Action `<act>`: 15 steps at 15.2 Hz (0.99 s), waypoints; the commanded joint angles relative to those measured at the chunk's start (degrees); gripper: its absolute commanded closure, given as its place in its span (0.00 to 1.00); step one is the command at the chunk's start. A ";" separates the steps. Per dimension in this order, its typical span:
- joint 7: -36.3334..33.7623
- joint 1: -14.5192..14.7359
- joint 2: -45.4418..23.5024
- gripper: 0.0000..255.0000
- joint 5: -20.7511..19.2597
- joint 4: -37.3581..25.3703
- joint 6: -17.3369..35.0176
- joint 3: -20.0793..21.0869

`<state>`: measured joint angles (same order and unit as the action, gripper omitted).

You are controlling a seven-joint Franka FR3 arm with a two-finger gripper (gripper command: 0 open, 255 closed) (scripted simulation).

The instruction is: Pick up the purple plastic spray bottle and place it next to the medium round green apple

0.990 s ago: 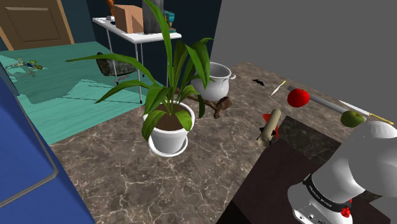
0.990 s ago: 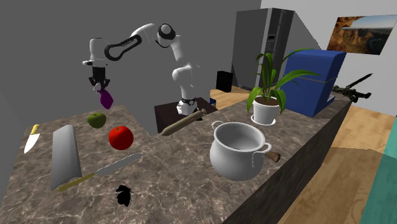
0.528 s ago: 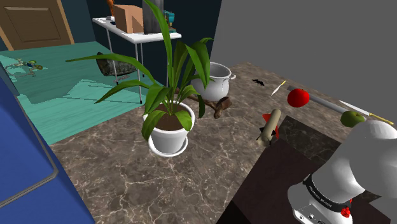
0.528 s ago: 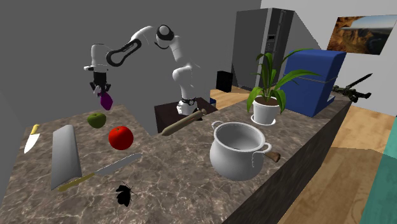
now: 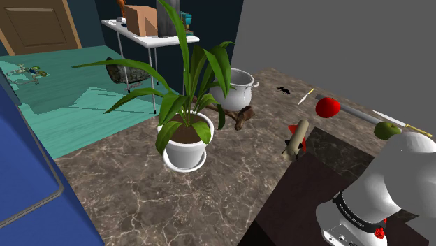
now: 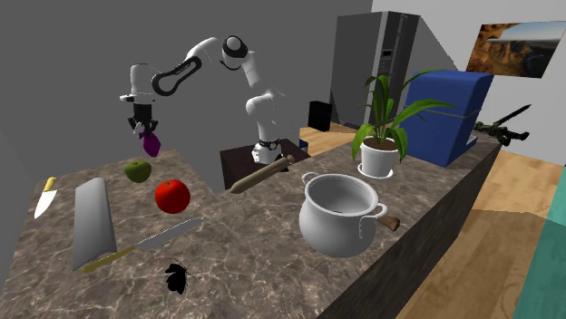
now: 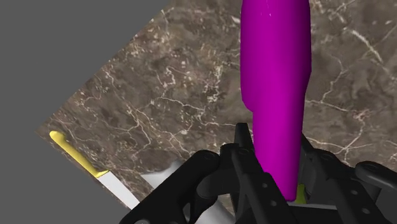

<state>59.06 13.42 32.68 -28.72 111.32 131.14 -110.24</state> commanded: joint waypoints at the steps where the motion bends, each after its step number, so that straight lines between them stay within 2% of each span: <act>1: -0.01 -0.10 0.12 0.00 -0.01 0.16 -0.32 -0.33; 5: 0.15 -0.58 -0.02 0.00 0.05 0.59 -0.10 -0.14; 6: -0.06 0.08 0.28 0.00 -0.20 0.21 -0.12 -0.59; 10: 2.69 -6.14 -3.35 0.00 4.29 -0.96 -5.00 5.97; 15: 2.67 -6.16 -3.32 0.00 4.24 -0.96 -5.01 6.00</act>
<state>61.71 7.30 29.38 -24.51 110.37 126.16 -104.28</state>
